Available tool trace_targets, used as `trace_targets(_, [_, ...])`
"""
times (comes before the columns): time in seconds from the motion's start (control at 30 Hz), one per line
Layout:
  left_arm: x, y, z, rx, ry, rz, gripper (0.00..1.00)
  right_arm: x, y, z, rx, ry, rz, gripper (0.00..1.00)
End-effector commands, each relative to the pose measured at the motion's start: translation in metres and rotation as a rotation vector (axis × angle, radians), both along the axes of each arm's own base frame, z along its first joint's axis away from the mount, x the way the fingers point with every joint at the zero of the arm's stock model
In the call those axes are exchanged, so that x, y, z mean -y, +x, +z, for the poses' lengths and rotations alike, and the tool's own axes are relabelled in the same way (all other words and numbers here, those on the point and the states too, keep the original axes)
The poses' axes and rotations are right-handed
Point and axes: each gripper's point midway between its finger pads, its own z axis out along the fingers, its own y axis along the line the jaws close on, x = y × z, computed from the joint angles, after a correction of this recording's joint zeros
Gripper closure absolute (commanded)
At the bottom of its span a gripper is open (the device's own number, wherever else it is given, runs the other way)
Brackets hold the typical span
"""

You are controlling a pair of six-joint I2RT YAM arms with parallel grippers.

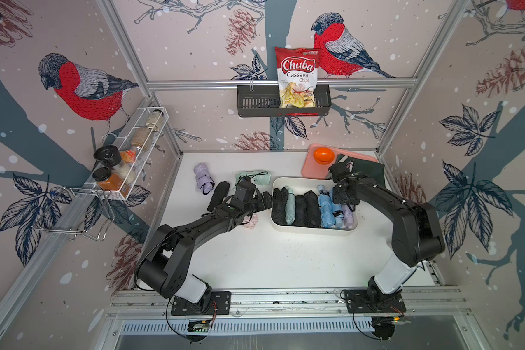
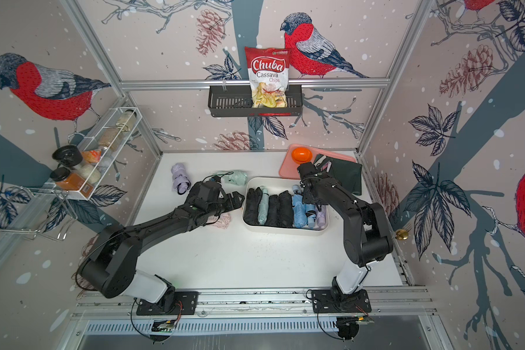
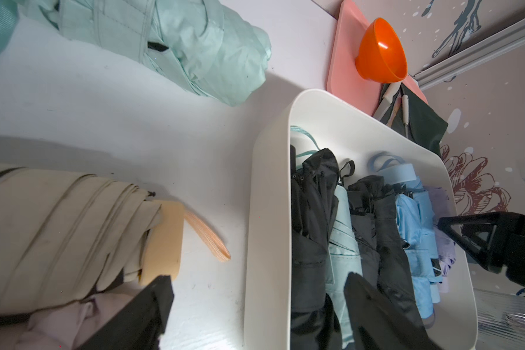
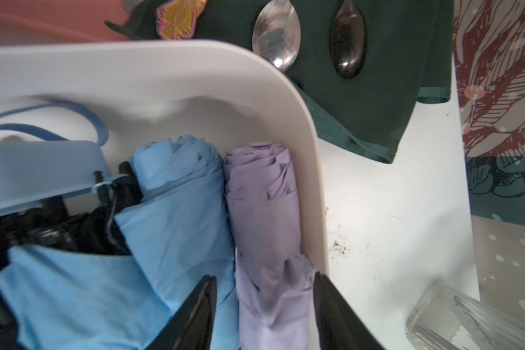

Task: Put the umbrella into the storage box
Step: Place the umbrella in the storage box, then pick up the umbrella from the center of the board.

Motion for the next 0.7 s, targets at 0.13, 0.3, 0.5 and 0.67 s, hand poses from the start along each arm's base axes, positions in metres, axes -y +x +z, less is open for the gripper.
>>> trace_targets(0.13, [-0.044,0.001,0.013,0.023,0.068,0.152,0.07,-0.014,-0.001,0.05,0.143,0.054,0.012,0.31])
trace_targets(0.3, [-0.094,-0.012,0.013,0.002,0.088,0.325,0.06,-0.041,0.004,0.087,0.299,0.216,0.101,0.22])
trace_targets(0.5, [-0.152,-0.045,0.0,-0.067,0.116,0.552,0.05,-0.079,0.001,0.113,0.422,0.423,0.264,0.12])
trace_targets(0.67, [-0.159,-0.065,-0.016,-0.166,0.12,0.582,0.03,-0.097,0.001,0.112,0.418,0.471,0.333,0.09])
